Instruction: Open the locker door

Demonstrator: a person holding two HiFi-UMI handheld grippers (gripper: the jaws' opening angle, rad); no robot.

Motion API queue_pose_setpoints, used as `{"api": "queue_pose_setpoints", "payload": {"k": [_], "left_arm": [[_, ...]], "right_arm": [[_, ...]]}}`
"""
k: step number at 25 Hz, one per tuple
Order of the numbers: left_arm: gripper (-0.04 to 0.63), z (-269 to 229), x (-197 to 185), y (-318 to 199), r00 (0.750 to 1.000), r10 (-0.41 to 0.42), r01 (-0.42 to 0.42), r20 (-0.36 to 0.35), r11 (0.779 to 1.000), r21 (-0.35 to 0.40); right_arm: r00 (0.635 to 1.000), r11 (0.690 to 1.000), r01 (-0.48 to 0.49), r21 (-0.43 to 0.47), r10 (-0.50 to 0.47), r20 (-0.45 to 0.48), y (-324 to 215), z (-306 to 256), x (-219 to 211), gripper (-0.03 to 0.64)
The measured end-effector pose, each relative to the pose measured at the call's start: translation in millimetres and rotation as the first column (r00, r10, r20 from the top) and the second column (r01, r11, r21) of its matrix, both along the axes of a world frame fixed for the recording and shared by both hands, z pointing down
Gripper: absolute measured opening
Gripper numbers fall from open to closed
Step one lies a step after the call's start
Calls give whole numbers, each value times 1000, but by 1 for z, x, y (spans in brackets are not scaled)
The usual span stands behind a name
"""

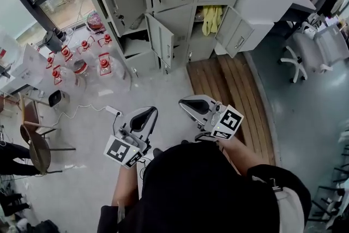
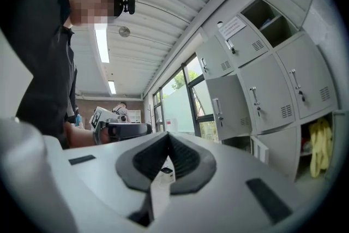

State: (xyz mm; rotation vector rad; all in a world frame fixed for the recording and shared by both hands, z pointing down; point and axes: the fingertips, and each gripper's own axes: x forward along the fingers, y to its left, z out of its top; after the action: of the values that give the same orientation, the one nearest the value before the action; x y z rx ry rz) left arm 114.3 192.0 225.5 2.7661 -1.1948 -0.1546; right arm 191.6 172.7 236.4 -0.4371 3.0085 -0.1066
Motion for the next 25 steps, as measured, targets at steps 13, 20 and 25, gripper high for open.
{"api": "queue_pose_setpoints", "payload": {"k": [13, 20, 25], "left_arm": [[19, 12, 65, -1, 999, 28, -28, 16, 999, -16], [19, 13, 74, -2, 999, 30, -29, 33, 999, -39], [18, 18, 88, -7, 999, 30, -28, 39, 998, -57]], "right_arm": [[999, 999, 28, 17, -28, -28, -15, 12, 58, 12], [995, 995, 95, 25, -94, -13, -7, 11, 58, 12], [995, 995, 99, 6, -99, -2, -12, 17, 72, 12]]}}
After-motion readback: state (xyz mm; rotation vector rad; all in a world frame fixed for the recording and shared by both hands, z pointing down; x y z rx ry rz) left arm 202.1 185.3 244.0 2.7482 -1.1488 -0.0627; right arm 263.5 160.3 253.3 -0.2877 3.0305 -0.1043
